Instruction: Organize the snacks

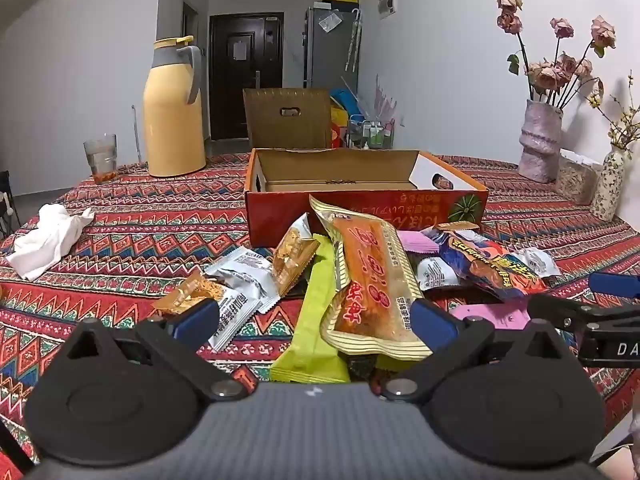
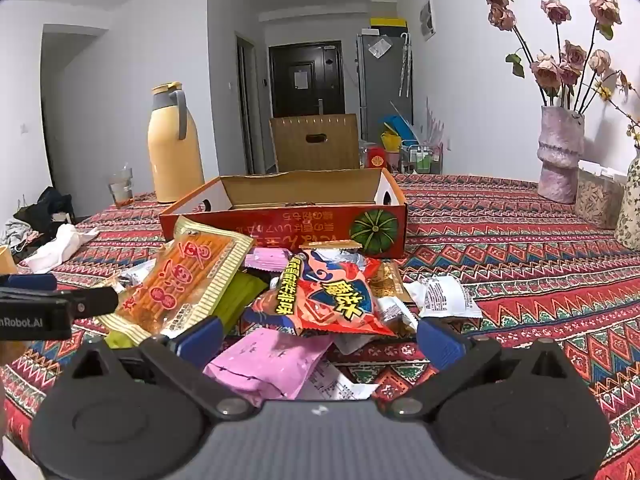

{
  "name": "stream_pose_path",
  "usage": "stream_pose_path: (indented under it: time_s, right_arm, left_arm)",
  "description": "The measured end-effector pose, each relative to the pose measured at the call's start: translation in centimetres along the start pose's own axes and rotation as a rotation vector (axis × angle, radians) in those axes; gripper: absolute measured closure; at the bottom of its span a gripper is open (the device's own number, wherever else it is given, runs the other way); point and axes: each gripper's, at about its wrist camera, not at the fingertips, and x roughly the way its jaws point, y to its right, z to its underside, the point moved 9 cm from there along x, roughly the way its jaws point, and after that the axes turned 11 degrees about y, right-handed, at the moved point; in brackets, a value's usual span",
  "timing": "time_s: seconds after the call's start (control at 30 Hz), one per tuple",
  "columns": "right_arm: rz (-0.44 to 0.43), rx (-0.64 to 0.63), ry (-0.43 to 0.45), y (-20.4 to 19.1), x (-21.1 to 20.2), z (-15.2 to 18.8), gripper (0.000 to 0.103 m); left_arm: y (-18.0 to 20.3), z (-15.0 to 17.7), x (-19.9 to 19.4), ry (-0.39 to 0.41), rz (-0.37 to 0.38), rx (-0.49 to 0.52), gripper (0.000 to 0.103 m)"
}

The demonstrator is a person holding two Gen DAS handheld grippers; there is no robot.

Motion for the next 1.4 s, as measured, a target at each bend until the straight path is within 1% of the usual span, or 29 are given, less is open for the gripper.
stream_pose_path:
  time_s: [0.1,0.13,0.17,0.2,0.37,0.43,0.5,0.93,1.4]
  right_arm:
    - [0.001,-0.004,0.010,0.1,0.3,0.0,0.000]
    - [0.002,-0.003,0.008,0.2,0.3,0.1,0.000]
    - [0.002,0.000,0.007,0.2,0.4,0.2,0.000]
    - [0.002,0.001,0.005,0.3,0.4,0.2,0.000]
    - [0.005,0.001,0.003,0.0,-0.2,0.1,0.000]
    - [0.010,0.000,-0.014,0.4,0.8,0.4,0.000]
    - [0.010,0.000,-0.018,0.3,0.9,0.5,0.000]
    - [0.001,0.000,-0.020,0.1,1.0,0.7,0.000]
    - [-0.005,-0.004,-0.013,-0.1,0.9,0.8,0.000]
  left_arm:
    - [0.4,0.7,-0.1,0.005,-0.013,0.011,0.000]
    - [0.2,0.9,0.1,-0.020,-0.009,0.002,0.000]
    - [0.3,1.0,0.1,-0.018,-0.012,0.001,0.000]
    - [0.1,1.0,0.5,-0.035,-0.009,-0.011,0.000]
    - [-0.4,0.7,0.4,-0.024,-0.013,-0.026,0.000]
    - [-0.5,0.7,0.4,-0.018,-0.013,-0.032,0.000]
    - [-0.5,0.8,0.3,-0.017,-0.013,-0.035,0.000]
    - [-0.9,1.4,0.3,-0.012,-0.008,-0.050,0.000]
    - [-0.8,1.3,0.1,-0.002,-0.007,-0.055,0.000]
